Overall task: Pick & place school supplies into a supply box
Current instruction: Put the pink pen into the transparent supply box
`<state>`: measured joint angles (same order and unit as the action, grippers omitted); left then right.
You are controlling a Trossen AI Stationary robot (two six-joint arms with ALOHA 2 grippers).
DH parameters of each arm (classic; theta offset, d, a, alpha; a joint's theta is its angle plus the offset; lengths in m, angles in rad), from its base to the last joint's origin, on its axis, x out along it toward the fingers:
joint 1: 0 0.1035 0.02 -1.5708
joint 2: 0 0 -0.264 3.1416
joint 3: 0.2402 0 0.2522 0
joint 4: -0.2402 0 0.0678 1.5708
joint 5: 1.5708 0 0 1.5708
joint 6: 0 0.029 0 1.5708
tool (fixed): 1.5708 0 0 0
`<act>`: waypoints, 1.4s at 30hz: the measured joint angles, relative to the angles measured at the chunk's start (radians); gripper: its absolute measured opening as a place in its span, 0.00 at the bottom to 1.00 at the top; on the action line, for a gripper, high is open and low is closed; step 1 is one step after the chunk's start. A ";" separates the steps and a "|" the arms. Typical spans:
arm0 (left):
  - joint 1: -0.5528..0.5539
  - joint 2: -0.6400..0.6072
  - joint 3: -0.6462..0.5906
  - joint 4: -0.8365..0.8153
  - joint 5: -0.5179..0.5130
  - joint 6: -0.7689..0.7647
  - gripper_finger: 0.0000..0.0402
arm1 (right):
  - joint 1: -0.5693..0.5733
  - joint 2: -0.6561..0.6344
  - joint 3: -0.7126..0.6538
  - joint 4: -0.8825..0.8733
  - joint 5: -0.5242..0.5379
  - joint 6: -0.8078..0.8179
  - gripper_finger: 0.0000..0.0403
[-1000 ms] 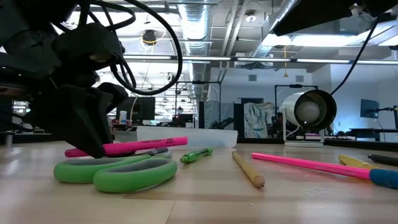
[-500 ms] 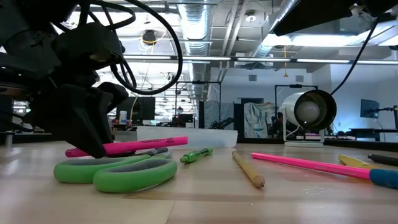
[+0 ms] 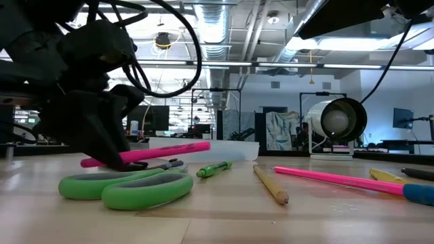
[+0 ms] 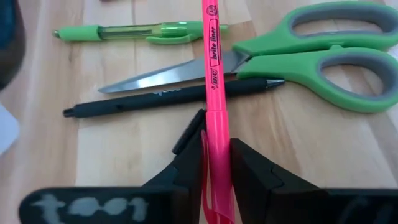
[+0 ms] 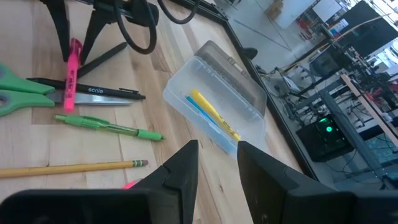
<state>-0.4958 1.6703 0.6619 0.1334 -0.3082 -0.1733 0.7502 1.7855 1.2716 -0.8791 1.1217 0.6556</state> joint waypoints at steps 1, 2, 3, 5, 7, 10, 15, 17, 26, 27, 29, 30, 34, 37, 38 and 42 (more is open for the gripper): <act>0.000 0.000 0.005 -0.005 -0.010 0.006 0.14 | 0.000 0.000 0.000 0.000 0.000 0.000 0.27; 0.000 0.000 0.012 -0.008 -0.019 0.011 0.14 | 0.000 0.000 0.000 0.000 0.000 0.000 0.27; -0.001 0.000 0.019 -0.005 -0.030 0.017 0.14 | 0.000 0.000 0.000 0.000 0.000 0.000 0.27; -0.001 0.000 0.033 -0.004 -0.052 0.035 0.14 | 0.000 0.000 0.000 0.000 0.000 0.000 0.27; -0.001 0.000 0.047 -0.006 -0.082 0.050 0.14 | 0.000 0.000 0.000 -0.001 0.000 0.000 0.27; -0.001 0.000 0.065 -0.006 -0.153 0.074 0.14 | 0.000 0.000 0.000 -0.002 0.000 0.000 0.27; 0.028 0.000 0.101 -0.013 -0.298 0.124 0.14 | 0.000 0.000 0.000 -0.002 0.000 0.000 0.27; 0.062 0.000 0.117 -0.017 -0.356 0.153 0.14 | 0.000 0.000 0.000 -0.002 0.000 0.000 0.27; 0.338 0.000 0.188 -0.103 -0.305 0.190 0.14 | 0.000 0.000 0.000 -0.003 0.000 0.000 0.27; 0.372 0.000 0.192 -0.106 -0.280 0.190 0.14 | 0.000 0.000 0.000 -0.003 0.000 0.000 0.27; 0.439 0.000 0.199 -0.110 -0.224 0.190 0.14 | 0.000 0.000 0.000 -0.003 0.000 0.000 0.27; 0.470 0.000 0.202 -0.117 -0.192 0.189 0.14 | 0.000 0.000 0.000 -0.003 0.000 0.000 0.27; 0.585 0.000 0.203 -0.149 -0.062 0.163 0.14 | 0.000 0.000 0.000 -0.003 0.000 0.000 0.27; 0.634 0.000 0.203 -0.172 -0.017 0.147 0.14 | 0.000 0.000 0.000 -0.003 0.000 0.000 0.27; 0.642 0.000 0.203 -0.178 -0.010 0.146 0.14 | 0.000 0.000 0.000 -0.003 0.000 0.000 0.27; 0.640 0.000 0.203 -0.179 -0.021 0.151 0.14 | 0.000 0.000 0.000 -0.010 0.000 0.000 0.27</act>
<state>0.1446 1.6703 0.8646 -0.0452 -0.3294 -0.0225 0.7502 1.7856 1.2720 -0.8891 1.1217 0.6553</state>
